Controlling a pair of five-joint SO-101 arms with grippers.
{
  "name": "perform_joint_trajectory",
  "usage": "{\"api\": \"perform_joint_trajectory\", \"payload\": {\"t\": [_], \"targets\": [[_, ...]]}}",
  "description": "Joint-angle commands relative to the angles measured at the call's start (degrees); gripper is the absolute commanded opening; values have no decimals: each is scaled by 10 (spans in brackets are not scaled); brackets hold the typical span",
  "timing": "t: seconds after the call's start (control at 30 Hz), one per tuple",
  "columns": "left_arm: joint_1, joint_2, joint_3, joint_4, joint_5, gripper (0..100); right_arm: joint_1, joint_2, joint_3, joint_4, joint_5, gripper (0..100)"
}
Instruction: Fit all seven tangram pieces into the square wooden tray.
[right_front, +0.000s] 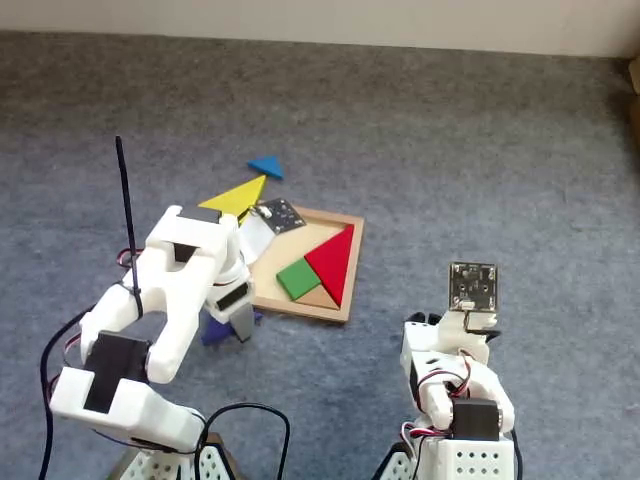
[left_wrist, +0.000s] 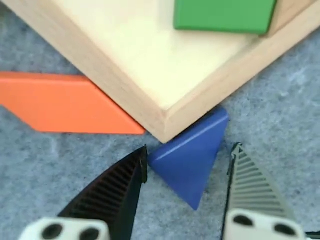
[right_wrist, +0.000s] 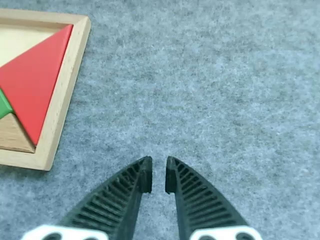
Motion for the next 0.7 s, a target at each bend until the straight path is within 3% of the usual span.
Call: {"api": "perform_joint_trajectory", "payload": {"t": [0.0,0.27,0.4,0.67], "targets": [[10,-1,-1,5,4,206,13,-8,52,0,6,66],[17,-9,18,10,6,124,13,-8,52,0,6,66],[20,-67,21,54,7,119,13,-8,52,0,6,66],[20,-256,21,112,108,119,13,-8,52,0,6,66]]}}
